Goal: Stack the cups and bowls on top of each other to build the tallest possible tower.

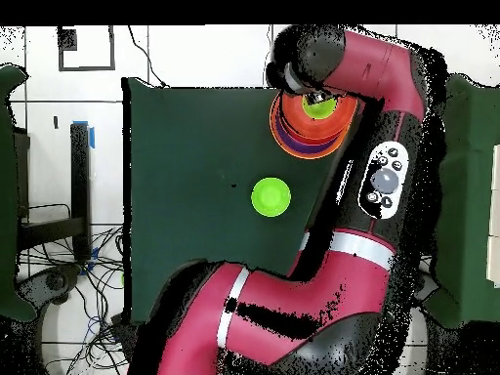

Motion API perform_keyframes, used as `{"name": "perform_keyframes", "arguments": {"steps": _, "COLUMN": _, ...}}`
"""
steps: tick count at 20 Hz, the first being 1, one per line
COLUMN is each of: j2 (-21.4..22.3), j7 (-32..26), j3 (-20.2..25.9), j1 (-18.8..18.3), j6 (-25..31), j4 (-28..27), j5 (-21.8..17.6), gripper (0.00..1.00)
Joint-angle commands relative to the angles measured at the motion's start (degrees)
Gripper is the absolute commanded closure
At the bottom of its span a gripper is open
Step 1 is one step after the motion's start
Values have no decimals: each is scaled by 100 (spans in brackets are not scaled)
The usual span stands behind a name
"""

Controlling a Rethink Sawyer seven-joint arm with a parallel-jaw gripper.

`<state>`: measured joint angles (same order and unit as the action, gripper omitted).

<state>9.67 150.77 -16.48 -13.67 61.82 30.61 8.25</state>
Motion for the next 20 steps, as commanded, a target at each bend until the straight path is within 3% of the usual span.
{"name": "perform_keyframes", "arguments": {"steps": 1, "j2": -141, "j7": -1915, "j3": 646, "j1": -50, "j6": 235, "j4": 42, "j5": -361, "gripper": 100}}
{"name": "perform_keyframes", "arguments": {"steps": 3, "j2": -134, "j7": -2005, "j3": 647, "j1": -39, "j6": 272, "j4": 48, "j5": -383, "gripper": 100}}
{"name": "perform_keyframes", "arguments": {"steps": 4, "j2": -142, "j7": -2028, "j3": 659, "j1": -39, "j6": 340, "j4": 34, "j5": -368, "gripper": 0}}
{"name": "perform_keyframes", "arguments": {"steps": 10, "j2": -168, "j7": -1948, "j3": 629, "j1": -7, "j6": 564, "j4": -109, "j5": -291, "gripper": 0}}
{"name": "perform_keyframes", "arguments": {"steps": 20, "j2": 191, "j7": -1913, "j3": 544, "j1": 52, "j6": 832, "j4": 89, "j5": -191, "gripper": 0}}
